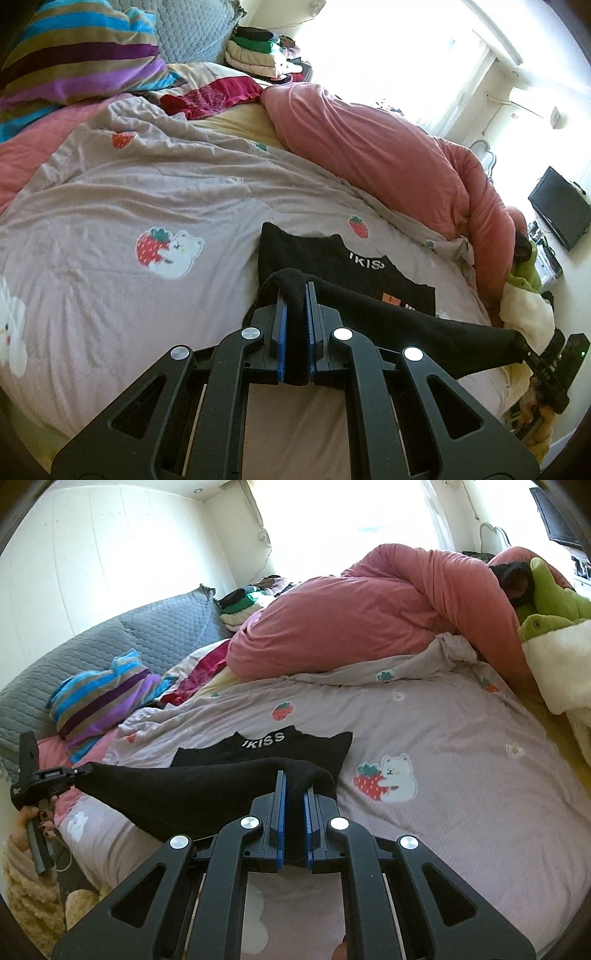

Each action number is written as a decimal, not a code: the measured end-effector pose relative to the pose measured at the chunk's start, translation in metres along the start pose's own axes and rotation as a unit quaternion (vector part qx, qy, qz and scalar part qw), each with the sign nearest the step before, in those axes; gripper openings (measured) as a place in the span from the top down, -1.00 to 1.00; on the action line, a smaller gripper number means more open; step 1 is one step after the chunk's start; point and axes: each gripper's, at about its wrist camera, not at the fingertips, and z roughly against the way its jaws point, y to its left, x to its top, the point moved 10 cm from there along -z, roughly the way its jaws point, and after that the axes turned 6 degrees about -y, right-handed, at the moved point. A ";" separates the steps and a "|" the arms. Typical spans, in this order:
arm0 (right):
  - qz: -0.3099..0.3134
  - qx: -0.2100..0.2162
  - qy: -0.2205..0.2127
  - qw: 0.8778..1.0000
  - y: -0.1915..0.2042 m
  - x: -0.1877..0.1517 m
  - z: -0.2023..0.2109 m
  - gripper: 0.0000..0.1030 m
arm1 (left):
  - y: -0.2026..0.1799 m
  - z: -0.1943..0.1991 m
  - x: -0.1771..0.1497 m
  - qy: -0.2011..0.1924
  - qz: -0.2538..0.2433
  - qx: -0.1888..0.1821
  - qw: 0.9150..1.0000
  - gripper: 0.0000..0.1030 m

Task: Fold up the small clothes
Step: 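Lift the hem with both tools and fold it toward the collar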

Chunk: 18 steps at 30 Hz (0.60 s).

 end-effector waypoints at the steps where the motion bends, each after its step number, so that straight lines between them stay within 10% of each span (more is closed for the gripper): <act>1: 0.000 -0.002 0.000 1.000 -0.001 0.001 -0.002 0.87 | -0.001 -0.004 0.003 0.000 -0.001 0.001 1.000 0.95; 18: -0.006 -0.037 0.010 0.999 -0.024 0.008 -0.060 0.87 | 0.005 -0.061 0.019 0.004 -0.030 0.030 0.999 0.95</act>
